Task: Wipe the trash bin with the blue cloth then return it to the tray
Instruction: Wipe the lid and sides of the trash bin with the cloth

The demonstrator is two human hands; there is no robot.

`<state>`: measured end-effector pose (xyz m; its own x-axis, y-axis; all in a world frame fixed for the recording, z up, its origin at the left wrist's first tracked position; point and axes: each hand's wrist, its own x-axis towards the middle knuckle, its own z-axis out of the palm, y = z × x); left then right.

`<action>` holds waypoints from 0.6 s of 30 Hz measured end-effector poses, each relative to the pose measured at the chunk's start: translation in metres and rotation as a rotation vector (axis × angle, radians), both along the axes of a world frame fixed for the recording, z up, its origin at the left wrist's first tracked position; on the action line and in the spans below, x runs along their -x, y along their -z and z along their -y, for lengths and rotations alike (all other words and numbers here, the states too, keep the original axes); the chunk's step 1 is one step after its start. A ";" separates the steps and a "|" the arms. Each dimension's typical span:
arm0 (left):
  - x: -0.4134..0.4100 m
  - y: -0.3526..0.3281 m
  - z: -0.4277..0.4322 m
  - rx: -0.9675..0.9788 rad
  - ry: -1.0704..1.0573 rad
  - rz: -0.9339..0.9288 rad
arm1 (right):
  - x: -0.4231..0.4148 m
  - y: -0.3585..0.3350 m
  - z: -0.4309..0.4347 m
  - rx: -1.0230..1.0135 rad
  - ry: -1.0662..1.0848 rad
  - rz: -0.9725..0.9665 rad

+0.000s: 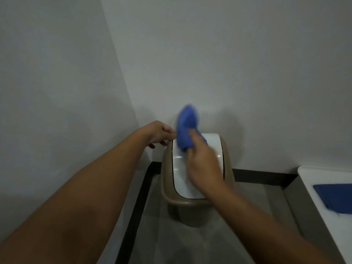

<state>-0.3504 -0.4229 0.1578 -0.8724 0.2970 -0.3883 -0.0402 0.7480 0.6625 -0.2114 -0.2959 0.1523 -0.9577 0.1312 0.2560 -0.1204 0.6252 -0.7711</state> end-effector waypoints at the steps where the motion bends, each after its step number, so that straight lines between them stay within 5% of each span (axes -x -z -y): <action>1: 0.003 0.002 -0.001 -0.026 -0.016 0.026 | 0.003 0.016 0.012 -0.204 -0.057 0.061; 4: 0.006 0.004 0.001 -0.135 -0.020 0.025 | -0.003 0.049 0.035 -0.632 -0.152 0.073; 11: 0.007 0.007 0.005 -0.023 0.031 0.005 | -0.052 0.063 0.025 -0.600 -0.560 0.076; 14: 0.007 0.010 0.007 -0.020 0.052 -0.072 | -0.065 0.032 0.013 -0.522 -0.379 0.139; 18: 0.010 0.007 -0.002 -0.013 0.108 -0.213 | -0.052 -0.012 -0.005 -0.354 0.058 -0.155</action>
